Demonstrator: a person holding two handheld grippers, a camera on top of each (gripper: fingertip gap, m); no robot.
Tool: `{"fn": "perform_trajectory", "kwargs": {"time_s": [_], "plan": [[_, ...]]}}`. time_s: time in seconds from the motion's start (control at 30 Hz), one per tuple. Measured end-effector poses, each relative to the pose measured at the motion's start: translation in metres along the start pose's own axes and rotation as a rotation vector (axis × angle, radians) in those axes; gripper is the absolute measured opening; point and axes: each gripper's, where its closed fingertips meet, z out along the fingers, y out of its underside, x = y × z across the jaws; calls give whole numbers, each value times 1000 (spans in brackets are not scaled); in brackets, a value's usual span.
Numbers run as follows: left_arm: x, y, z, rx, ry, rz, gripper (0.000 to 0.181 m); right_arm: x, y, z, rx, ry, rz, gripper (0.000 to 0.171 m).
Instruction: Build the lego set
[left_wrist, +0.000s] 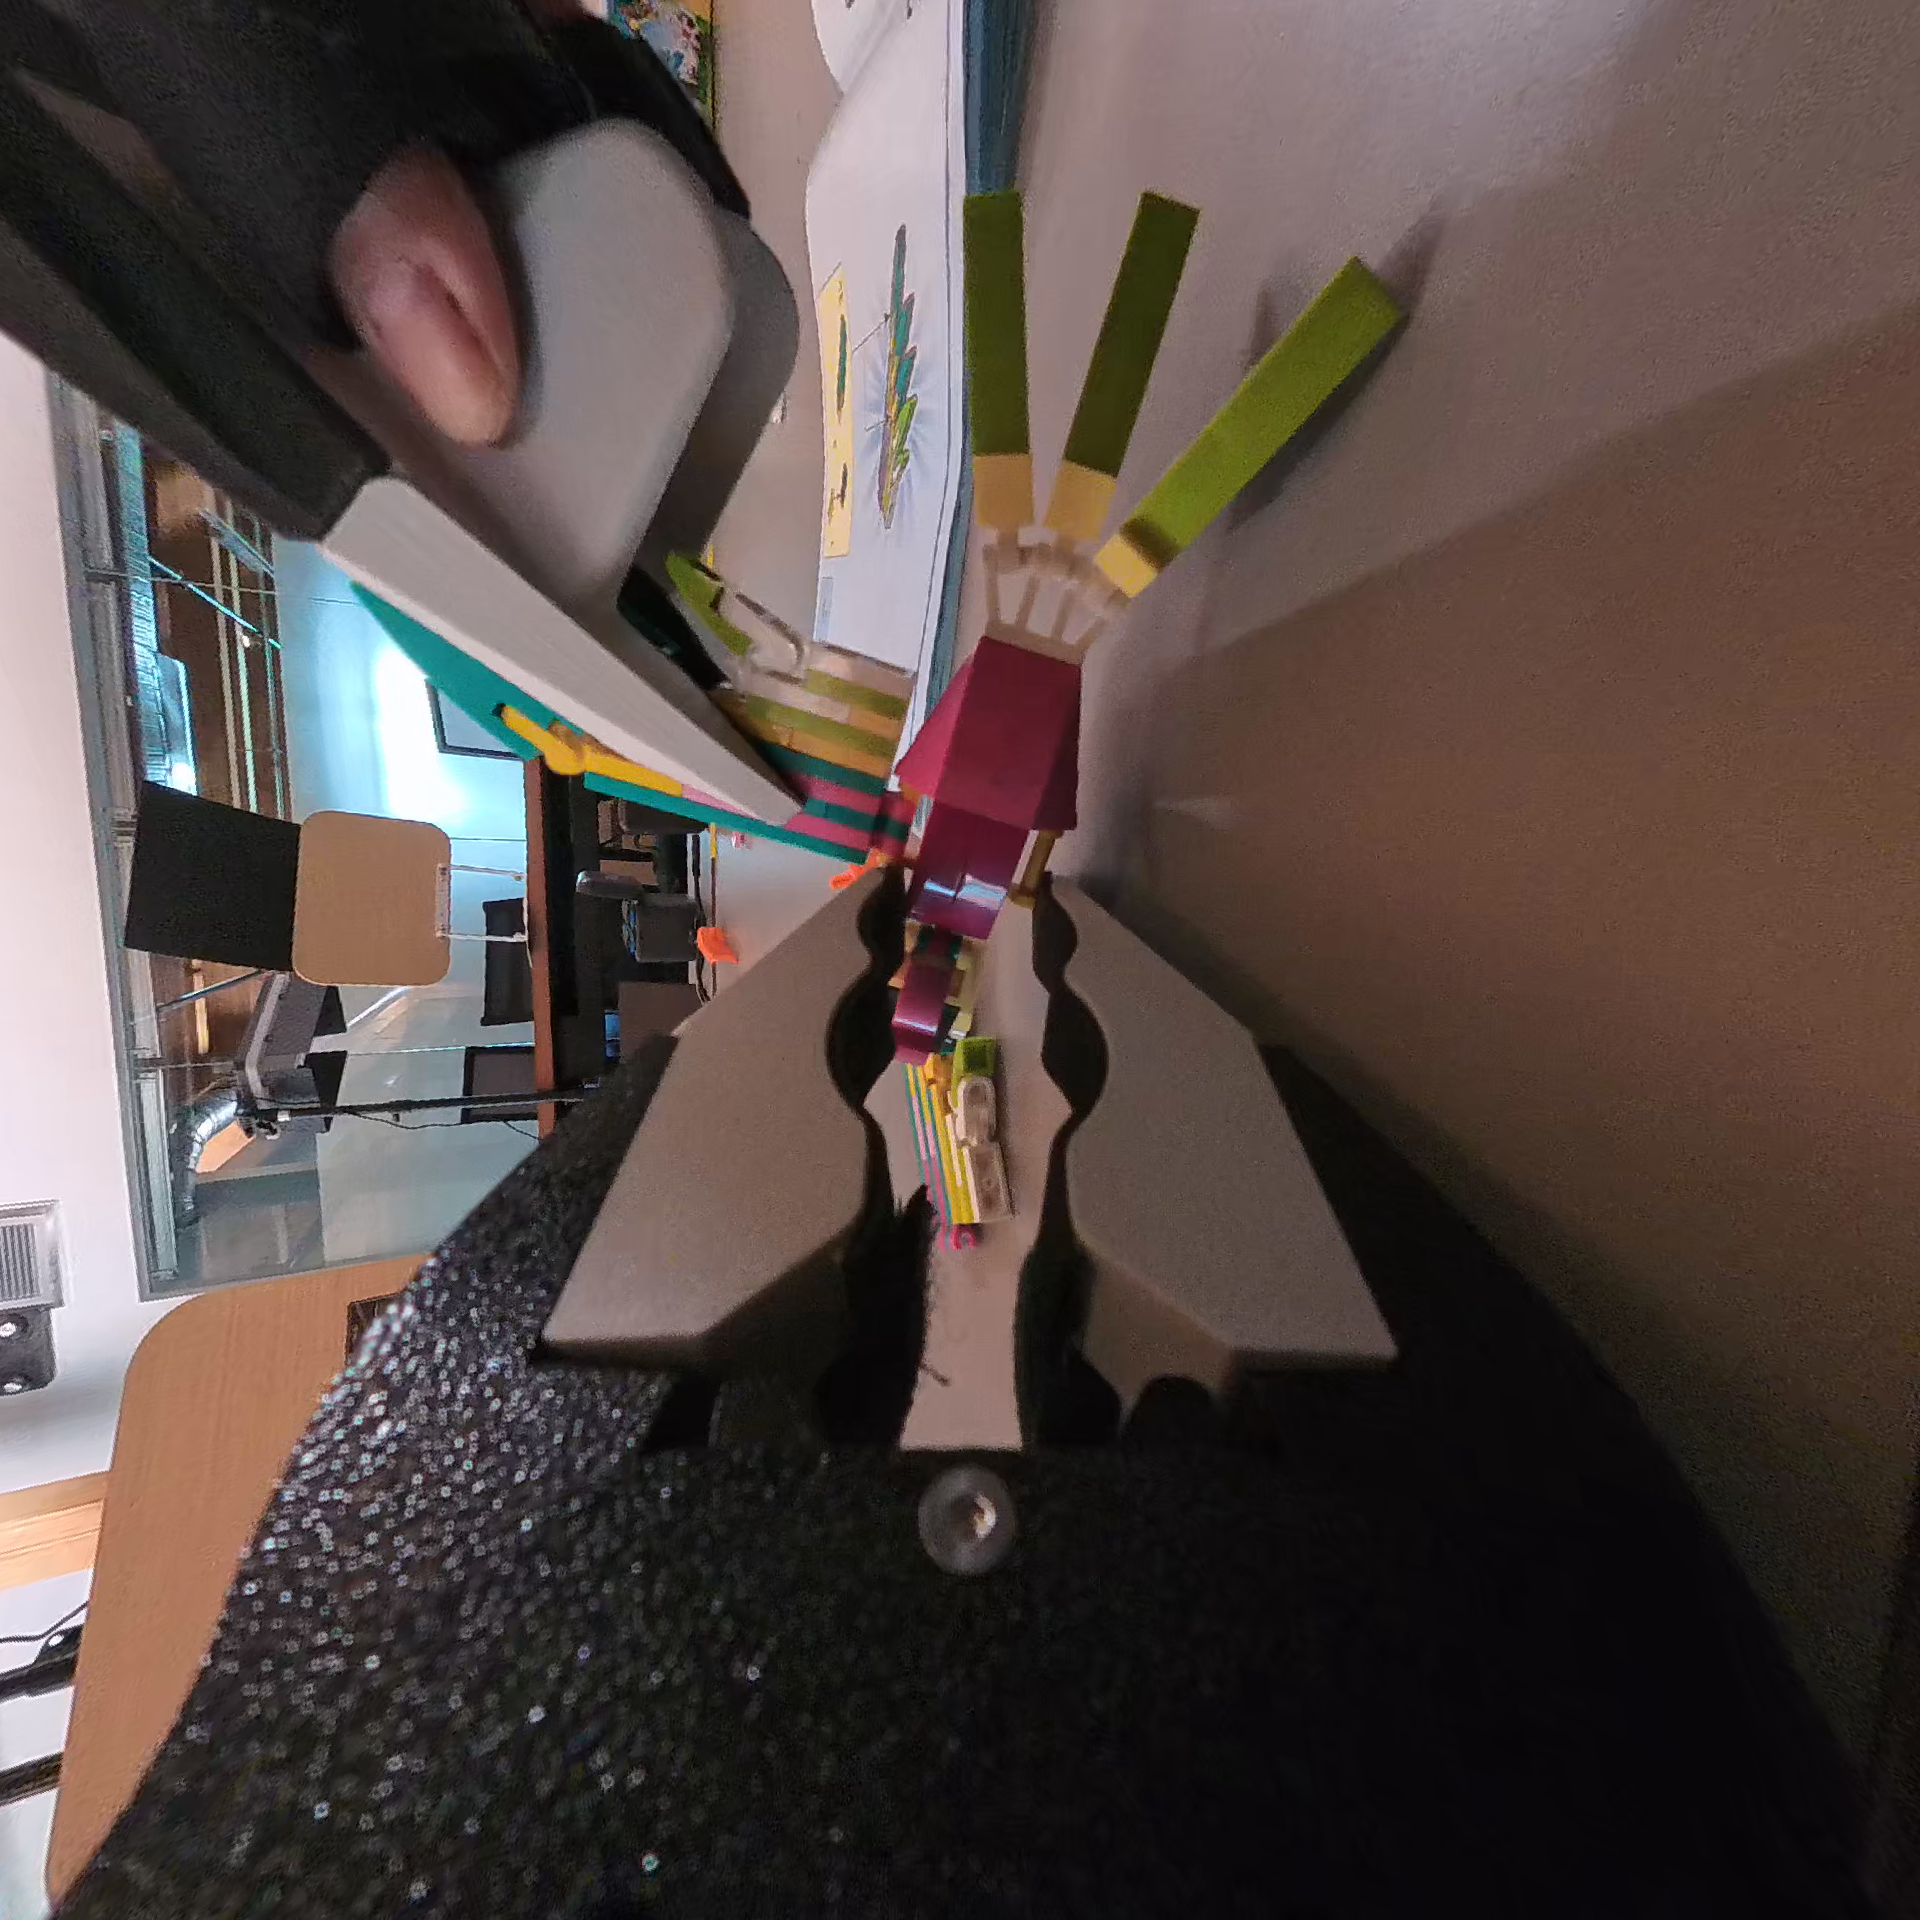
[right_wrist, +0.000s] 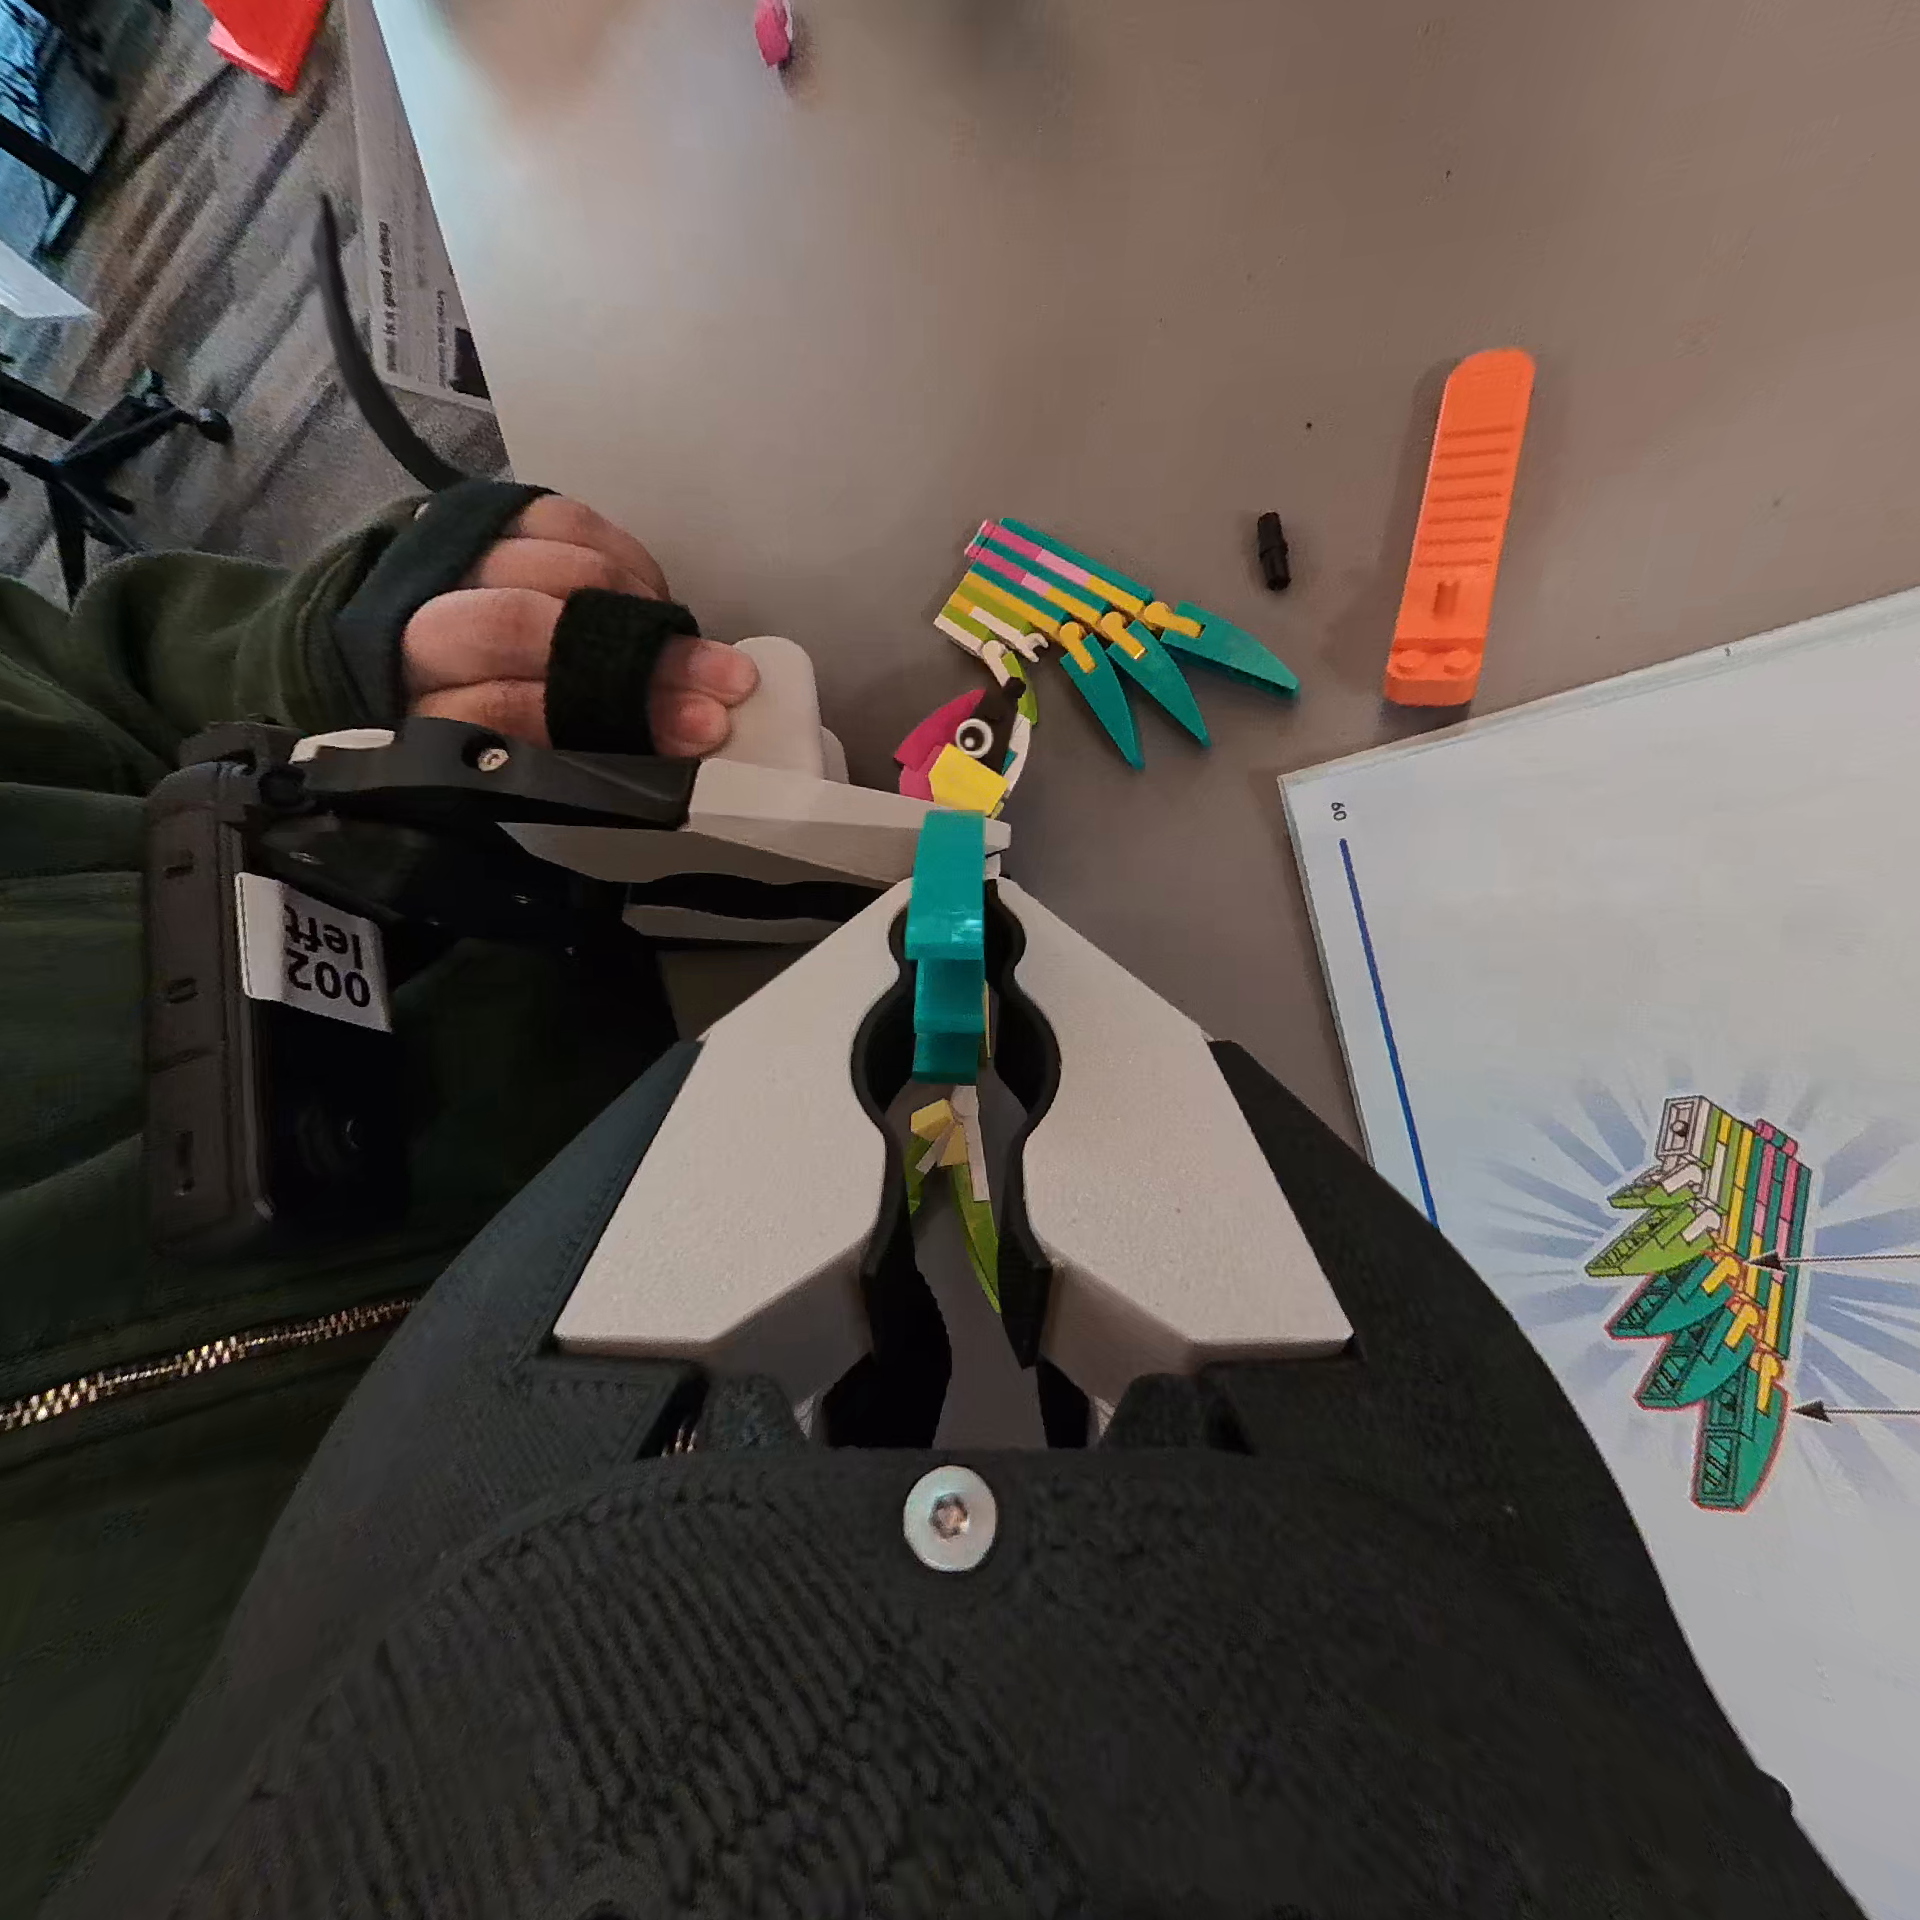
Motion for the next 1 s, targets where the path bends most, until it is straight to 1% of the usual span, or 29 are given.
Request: {"fn": "perform_trajectory", "kwargs": {"time_s": [0.17,0.3,0.43,0.47,0.53,0.67,0.73,0.87,1.0], "plan": [[0,0,0,2,1,-2,22,1,1,0,25,-49,50,8],[-1,1,0,-7,-4,-6,22,1,-1,0,49,-41,47,7],[-6,-3,-4,18,-30,-21,23,0,-2,-5,92,-214,197,7],[-4,-3,-3,12,-23,-17,22,1,-1,-4,99,-225,211,8],[-3,-3,-2,5,-16,-10,22,2,0,-3,101,-175,169,7],[-2,-1,-1,-6,-5,-18,22,0,-2,0,53,63,-47,8],[-3,0,-2,-8,-7,-22,22,-1,-2,0,40,105,-67,8],[0,-4,-2,23,25,-49,22,3,1,-1,51,-44,119,7],[-3,-6,-2,34,14,-72,23,3,-2,-2,90,-113,166,9]]}}
